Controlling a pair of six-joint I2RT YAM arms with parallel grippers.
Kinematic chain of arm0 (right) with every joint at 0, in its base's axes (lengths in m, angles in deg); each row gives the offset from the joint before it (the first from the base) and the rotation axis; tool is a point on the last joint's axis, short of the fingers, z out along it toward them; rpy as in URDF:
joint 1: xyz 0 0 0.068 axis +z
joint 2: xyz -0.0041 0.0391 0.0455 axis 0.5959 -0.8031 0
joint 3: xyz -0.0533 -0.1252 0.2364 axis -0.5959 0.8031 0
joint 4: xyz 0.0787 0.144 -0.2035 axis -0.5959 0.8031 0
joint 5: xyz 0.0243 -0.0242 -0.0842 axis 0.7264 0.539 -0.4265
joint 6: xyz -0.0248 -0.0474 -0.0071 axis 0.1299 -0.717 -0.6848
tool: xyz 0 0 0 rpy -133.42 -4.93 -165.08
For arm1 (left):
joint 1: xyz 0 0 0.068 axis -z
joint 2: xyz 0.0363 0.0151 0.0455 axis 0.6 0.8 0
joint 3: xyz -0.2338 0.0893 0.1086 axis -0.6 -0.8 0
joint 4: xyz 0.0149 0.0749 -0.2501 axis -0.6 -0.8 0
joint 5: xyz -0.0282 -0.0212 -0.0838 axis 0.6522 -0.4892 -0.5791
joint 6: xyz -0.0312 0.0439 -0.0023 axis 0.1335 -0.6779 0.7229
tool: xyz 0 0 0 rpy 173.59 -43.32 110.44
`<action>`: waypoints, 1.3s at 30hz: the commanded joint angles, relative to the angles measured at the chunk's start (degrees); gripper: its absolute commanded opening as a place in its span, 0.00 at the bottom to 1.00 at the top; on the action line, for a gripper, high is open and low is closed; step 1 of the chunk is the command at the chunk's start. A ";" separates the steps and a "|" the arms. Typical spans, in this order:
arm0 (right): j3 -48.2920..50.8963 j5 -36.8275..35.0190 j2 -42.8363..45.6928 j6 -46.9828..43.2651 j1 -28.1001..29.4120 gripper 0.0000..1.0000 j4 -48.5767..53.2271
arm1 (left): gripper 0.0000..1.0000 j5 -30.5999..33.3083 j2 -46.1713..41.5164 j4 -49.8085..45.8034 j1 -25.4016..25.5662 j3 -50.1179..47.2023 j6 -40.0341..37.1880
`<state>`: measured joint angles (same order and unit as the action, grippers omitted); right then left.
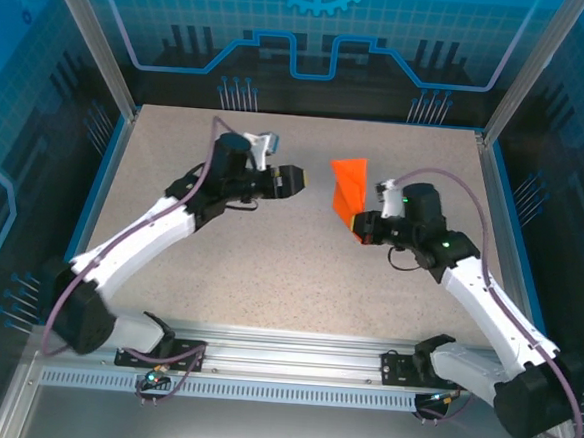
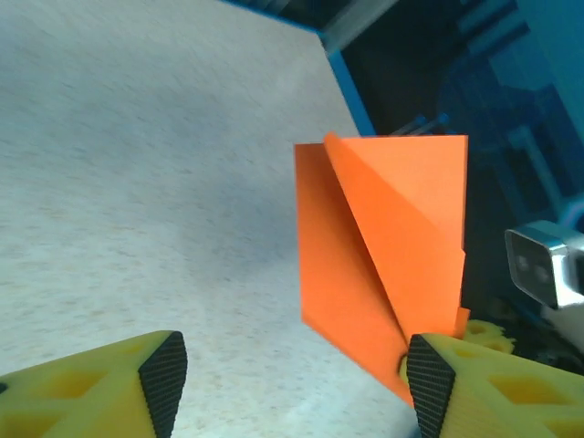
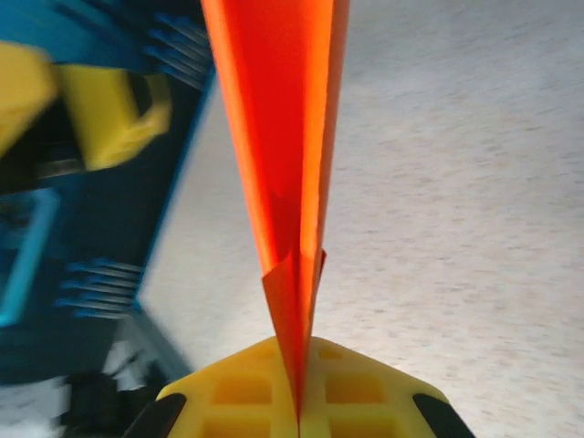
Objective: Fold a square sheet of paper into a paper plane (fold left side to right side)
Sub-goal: Turn over the paper at the center of the table.
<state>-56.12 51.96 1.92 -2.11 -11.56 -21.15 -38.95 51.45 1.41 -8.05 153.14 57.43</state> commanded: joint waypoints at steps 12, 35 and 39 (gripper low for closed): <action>-32.91 -80.07 -46.62 -1.15 28.14 0.04 54.25 | 0.79 33.15 -23.11 -13.42 0.07 -15.81 0.45; -32.90 -45.74 -52.53 -14.41 33.36 0.70 37.02 | 0.85 28.33 -20.66 -12.46 -0.06 -17.37 -0.96; -27.92 -37.49 -39.91 -14.67 32.57 0.91 33.22 | 0.85 21.18 -16.82 -9.19 -0.05 -17.86 -0.20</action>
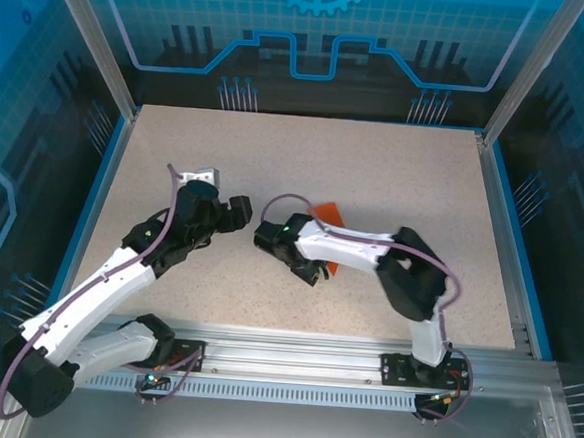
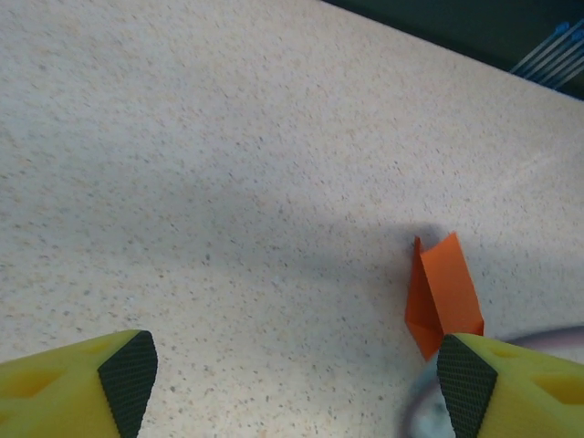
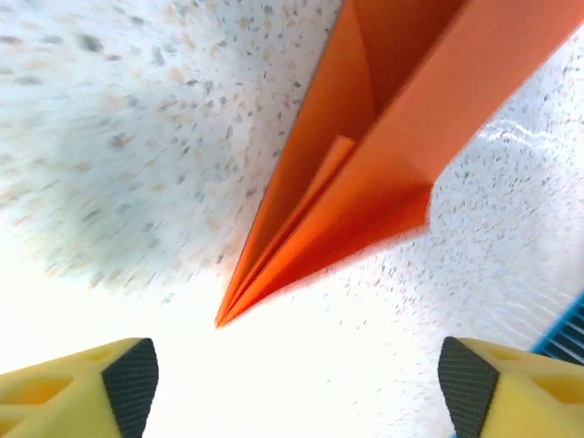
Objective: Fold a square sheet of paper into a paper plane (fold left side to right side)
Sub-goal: Turn over the paper at the center of the table, then pick up the paper from the center of the table.
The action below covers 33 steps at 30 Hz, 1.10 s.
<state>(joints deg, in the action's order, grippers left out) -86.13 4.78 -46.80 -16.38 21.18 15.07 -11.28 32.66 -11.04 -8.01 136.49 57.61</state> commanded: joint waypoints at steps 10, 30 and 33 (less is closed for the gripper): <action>24.18 46.37 34.81 2.93 -24.91 0.96 -25.97 | 0.83 -31.46 23.21 25.52 0.27 -1.76 9.71; 47.45 70.47 41.51 11.45 -50.89 0.77 -45.24 | 0.61 -39.30 56.48 35.16 4.63 15.76 14.19; 47.63 71.53 40.93 10.96 -52.30 0.76 -46.10 | 0.50 -40.31 58.33 35.18 4.70 17.23 13.48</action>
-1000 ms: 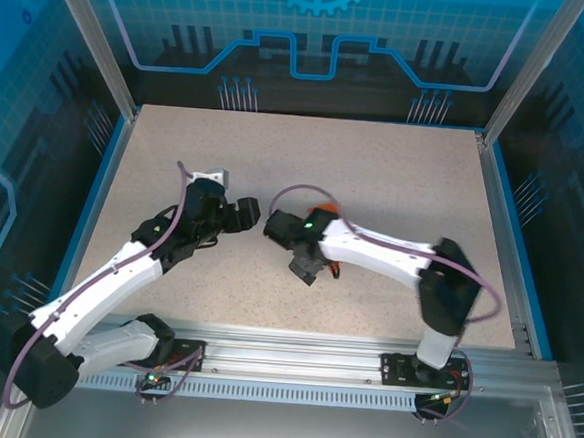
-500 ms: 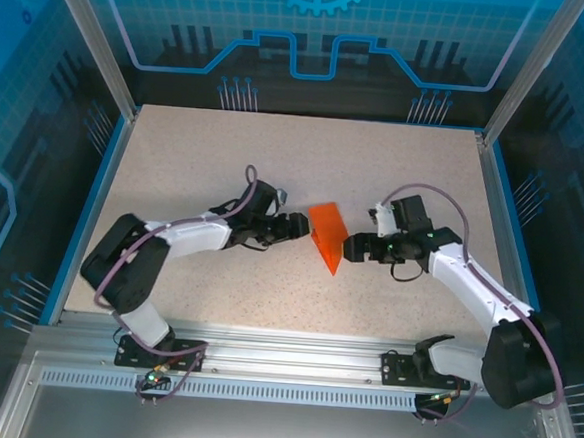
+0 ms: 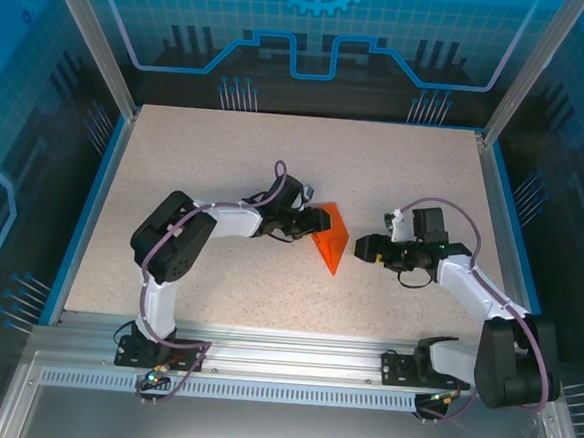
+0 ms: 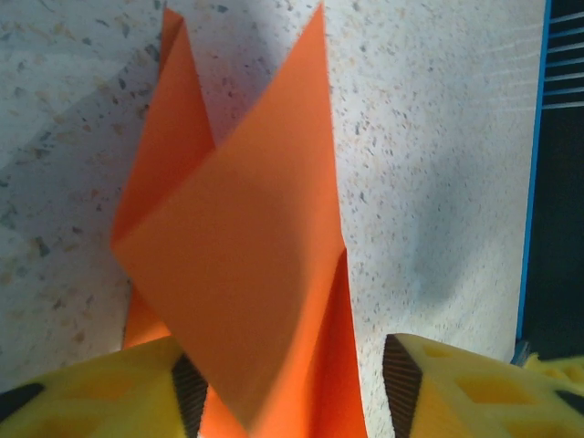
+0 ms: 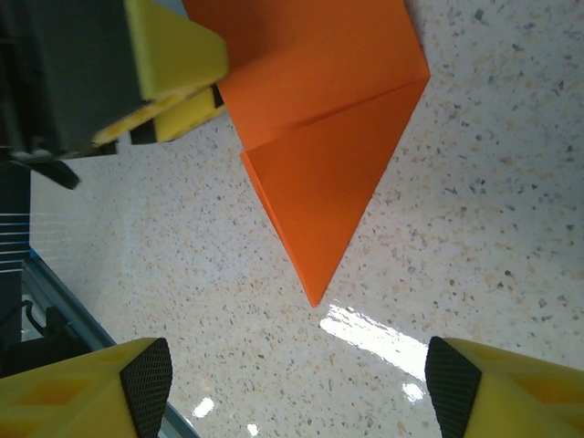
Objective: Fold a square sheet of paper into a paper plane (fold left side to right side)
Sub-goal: Pick up the paper from the center of the table.
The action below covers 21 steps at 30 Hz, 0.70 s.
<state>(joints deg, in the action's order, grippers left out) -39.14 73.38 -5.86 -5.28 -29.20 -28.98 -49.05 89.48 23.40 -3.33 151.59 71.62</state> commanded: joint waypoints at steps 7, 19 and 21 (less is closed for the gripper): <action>-1.74 5.12 -2.52 -5.10 -5.25 0.79 -3.75 | 0.18 -6.94 1.07 7.27 -1.14 -1.28 0.39; -9.69 21.00 -22.51 -8.77 -7.10 0.77 -12.83 | 0.07 -18.40 -7.50 17.93 -3.45 -11.27 -4.44; -10.64 23.64 -24.88 -8.40 -6.95 0.76 -14.23 | 0.07 -20.15 -8.66 18.25 -3.44 -11.84 -5.51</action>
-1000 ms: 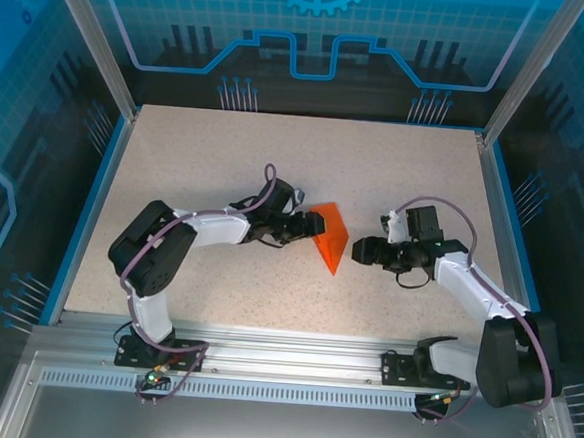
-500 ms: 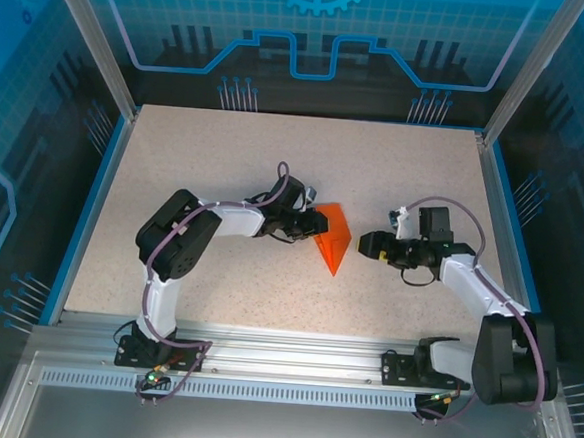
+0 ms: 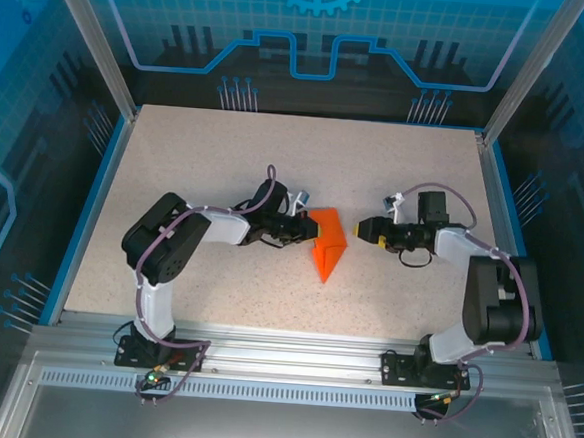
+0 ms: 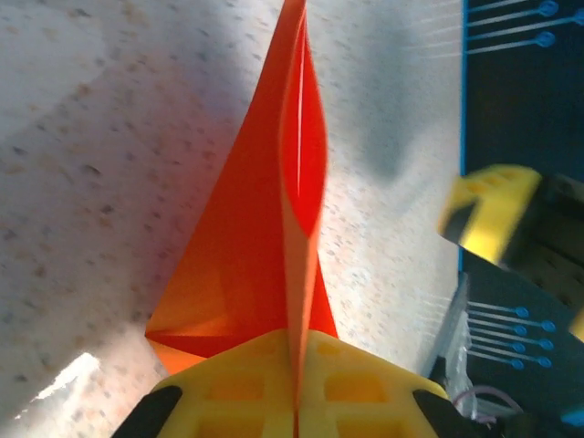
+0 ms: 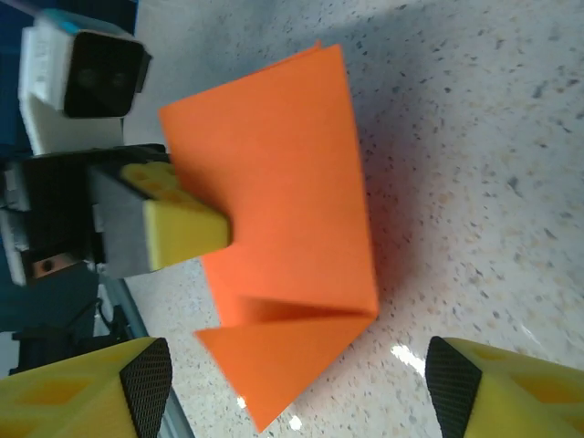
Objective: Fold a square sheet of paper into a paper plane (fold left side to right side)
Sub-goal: Pick up the paper from the center of the table, then place the paper at the center of the table.
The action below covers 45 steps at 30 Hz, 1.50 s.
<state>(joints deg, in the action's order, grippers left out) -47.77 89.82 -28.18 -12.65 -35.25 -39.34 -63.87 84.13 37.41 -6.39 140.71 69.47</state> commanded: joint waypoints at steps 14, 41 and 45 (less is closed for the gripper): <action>-2.36 14.13 -6.66 1.97 2.28 0.53 -8.35 | 0.07 -10.50 -2.70 5.72 -0.41 -0.65 -4.22; -4.14 -8.47 3.06 12.30 9.04 0.06 10.18 | 0.73 29.06 -34.35 -38.06 8.75 -2.28 -27.76; -2.27 -12.43 2.77 18.34 9.84 0.06 8.04 | 0.71 35.41 -31.48 -38.42 17.45 -1.87 -25.13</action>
<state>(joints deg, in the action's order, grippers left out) -50.48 81.56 -24.64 0.64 -26.23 -32.04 -35.56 50.80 2.99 7.07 139.72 44.71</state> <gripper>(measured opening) 0.065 0.718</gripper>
